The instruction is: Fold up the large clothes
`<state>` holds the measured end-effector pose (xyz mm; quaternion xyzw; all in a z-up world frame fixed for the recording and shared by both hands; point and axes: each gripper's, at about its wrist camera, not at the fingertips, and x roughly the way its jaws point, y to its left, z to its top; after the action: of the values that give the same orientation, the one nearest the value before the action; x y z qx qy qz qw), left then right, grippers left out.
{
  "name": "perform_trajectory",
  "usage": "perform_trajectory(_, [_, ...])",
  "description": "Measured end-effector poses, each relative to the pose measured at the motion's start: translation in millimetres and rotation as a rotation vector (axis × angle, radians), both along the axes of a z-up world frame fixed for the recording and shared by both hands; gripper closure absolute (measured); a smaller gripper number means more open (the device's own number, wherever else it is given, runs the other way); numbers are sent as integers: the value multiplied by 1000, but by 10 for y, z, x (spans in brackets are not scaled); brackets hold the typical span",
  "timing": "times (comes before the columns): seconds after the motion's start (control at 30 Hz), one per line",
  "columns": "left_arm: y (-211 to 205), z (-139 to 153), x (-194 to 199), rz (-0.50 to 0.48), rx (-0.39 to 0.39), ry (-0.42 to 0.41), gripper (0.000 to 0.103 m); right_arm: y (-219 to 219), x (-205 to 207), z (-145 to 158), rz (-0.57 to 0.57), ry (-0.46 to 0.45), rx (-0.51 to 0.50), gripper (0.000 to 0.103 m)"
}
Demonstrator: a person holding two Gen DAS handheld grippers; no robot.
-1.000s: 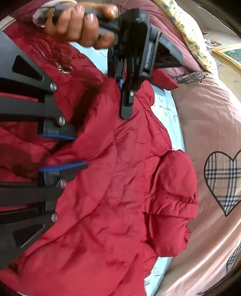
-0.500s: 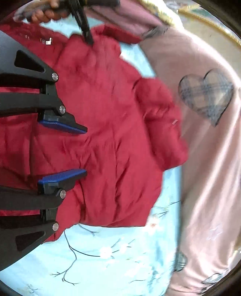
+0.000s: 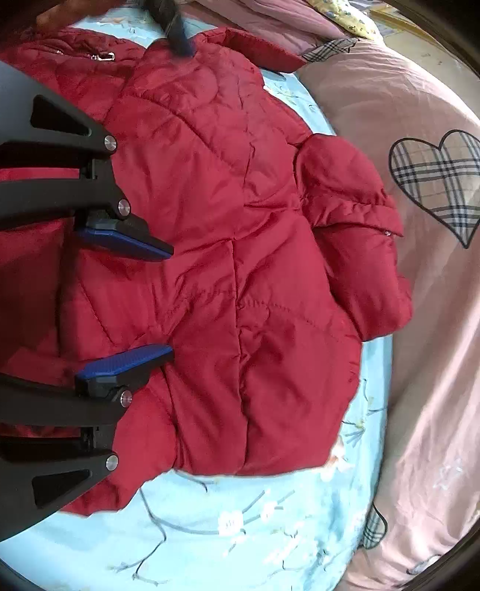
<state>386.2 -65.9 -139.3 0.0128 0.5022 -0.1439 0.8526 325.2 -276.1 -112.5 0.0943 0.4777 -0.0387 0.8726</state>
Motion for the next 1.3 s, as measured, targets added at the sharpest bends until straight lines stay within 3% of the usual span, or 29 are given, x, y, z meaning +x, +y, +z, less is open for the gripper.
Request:
perform_trajectory(0.17, [80, -170, 179, 19, -60, 15, 67, 308, -67, 179, 74, -49, -47, 52])
perform_trajectory(0.37, [191, -254, 293, 14, -128, 24, 67, 343, 101, -176, 76, 56, -58, 48])
perform_trajectory(0.63, [463, 83, 21, 58, -152, -2, 65, 280, 47, -41, 64, 27, -17, 48])
perform_trajectory(0.7, [662, 275, -104, 93, -152, -33, 50, 261, -28, 50, 61, 10, 8, 48])
perform_trajectory(0.77, [856, 404, -203, 134, -138, -76, 44, 268, -130, 166, 70, -10, 27, 48])
perform_trajectory(0.9, [1229, 566, -272, 232, -106, -130, 42, 343, -386, 375, 105, -51, 73, 48])
perform_trajectory(1.13, [1808, 777, -367, 357, -66, -135, 42, 519, -690, 498, 155, -68, 125, 46])
perform_trajectory(1.3, [2037, 887, -198, 421, -21, -171, 31, 558, -805, 476, 177, -39, 147, 45])
